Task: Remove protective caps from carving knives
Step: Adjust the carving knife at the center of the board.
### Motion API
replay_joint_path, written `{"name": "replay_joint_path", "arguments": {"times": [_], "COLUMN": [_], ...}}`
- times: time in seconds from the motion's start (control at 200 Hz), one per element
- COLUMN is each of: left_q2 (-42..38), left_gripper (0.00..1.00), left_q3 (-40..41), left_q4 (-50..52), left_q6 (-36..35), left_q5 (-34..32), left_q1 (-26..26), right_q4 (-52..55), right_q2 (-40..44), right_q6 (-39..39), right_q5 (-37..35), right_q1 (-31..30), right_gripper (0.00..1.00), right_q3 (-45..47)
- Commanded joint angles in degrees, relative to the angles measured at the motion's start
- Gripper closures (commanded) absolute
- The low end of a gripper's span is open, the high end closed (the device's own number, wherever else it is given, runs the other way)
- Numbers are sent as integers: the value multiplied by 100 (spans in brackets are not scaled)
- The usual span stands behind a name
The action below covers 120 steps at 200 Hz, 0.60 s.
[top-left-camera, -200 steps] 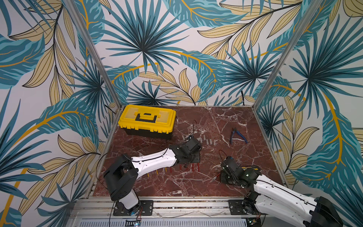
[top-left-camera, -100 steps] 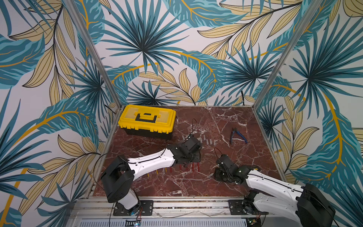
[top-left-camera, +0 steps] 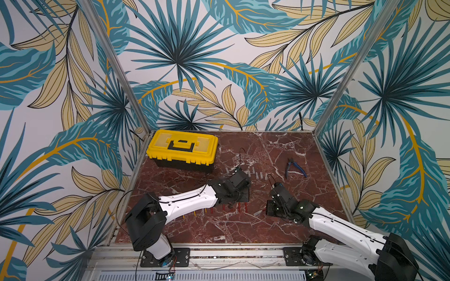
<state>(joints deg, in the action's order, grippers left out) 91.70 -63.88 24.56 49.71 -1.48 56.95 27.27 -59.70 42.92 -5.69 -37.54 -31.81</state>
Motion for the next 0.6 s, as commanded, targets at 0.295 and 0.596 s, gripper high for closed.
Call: {"name": "replay_joint_path", "arguments": {"times": [0.295, 0.596], "left_q2": [810, 1359], "left_gripper": [100, 100], "left_q3": [-298, -788], "left_q4": [-199, -203], "left_q6": [301, 251], "left_q5": [237, 417], "left_q1": [860, 1248], "right_q4": [-1056, -1838], "right_q2": [-1422, -2158], "right_q6": [-644, -416], "right_q5": [1532, 2426], "right_q1": [1561, 2217], "right_gripper": [100, 100], "right_q3": [-486, -440]}}
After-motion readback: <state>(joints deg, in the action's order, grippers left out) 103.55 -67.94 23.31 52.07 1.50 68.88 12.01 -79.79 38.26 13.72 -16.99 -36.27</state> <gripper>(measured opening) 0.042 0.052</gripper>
